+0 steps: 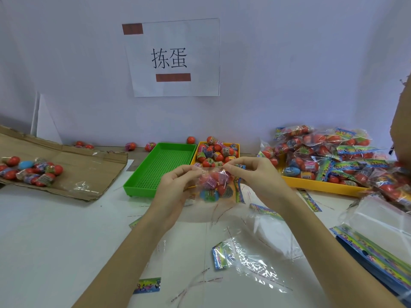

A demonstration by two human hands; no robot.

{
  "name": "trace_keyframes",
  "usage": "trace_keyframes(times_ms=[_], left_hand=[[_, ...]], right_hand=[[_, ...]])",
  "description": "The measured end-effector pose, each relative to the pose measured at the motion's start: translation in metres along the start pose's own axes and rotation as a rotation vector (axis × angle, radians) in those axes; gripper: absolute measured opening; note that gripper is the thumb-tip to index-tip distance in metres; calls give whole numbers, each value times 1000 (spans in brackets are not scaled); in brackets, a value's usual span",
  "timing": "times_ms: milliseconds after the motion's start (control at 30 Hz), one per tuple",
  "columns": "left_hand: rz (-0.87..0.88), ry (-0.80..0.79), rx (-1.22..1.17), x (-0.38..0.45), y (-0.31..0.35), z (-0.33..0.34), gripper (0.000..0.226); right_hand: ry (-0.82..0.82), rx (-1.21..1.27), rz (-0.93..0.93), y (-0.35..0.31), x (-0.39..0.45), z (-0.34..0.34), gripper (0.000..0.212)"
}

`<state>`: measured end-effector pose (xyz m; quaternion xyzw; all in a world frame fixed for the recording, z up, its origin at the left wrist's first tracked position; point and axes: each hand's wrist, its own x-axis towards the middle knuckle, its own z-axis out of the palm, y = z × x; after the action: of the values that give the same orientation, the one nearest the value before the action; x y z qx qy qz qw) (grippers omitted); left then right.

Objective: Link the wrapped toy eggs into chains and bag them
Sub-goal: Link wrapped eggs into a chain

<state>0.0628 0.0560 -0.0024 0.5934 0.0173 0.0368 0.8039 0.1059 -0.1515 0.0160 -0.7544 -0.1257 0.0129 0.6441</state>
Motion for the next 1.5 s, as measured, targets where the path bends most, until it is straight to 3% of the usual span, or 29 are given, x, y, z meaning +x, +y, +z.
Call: trace_keyframes(times_ms=[167,267,500,733,800,900,967,1033,1133,1233,1300,1367,1433,1500], left_hand=[[41,9,87,-2,-2,1,38],[-4,34,27,0,-1,-3,27],[41,60,82,2,4,-8,20],[-43,-163,72,-2,3,-5,27],[-58,-149,58,-2,2,-1,21],[-91,-8,-142,1,-1,3,23],[-76,74,-246,3,-5,6,25],[-71,85,-286,2,-8,9,25],[-63,15,-176,-1,-11,12,20],[180,125,163,-3,-13,15,30],[402,173,293,-5,-11,15,49],[488,164,398,-5,-10,11,70],[387,95,444,-5,-8,6,71],[245,30,385,-4,-8,5,48]], right_hand=[[-38,-8,21,-1,-1,-1,14],[-51,-5,8,-3,-4,-2,26],[27,52,1,-6,-3,1,16],[-66,329,46,-10,-3,-7,29],[-72,441,74,-10,-1,-8,40],[-113,519,155,-6,3,-9,72],[-202,417,176,-4,1,-5,81],[-248,143,112,0,-3,2,78],[-112,17,35,2,-6,15,46],[-129,47,12,-2,-8,9,30],[-220,-96,-10,-6,-9,-2,30],[-317,-207,-34,-10,-10,-11,31],[-407,-242,-53,-14,-13,-15,33],[-438,-246,-58,-15,-13,-16,36]])
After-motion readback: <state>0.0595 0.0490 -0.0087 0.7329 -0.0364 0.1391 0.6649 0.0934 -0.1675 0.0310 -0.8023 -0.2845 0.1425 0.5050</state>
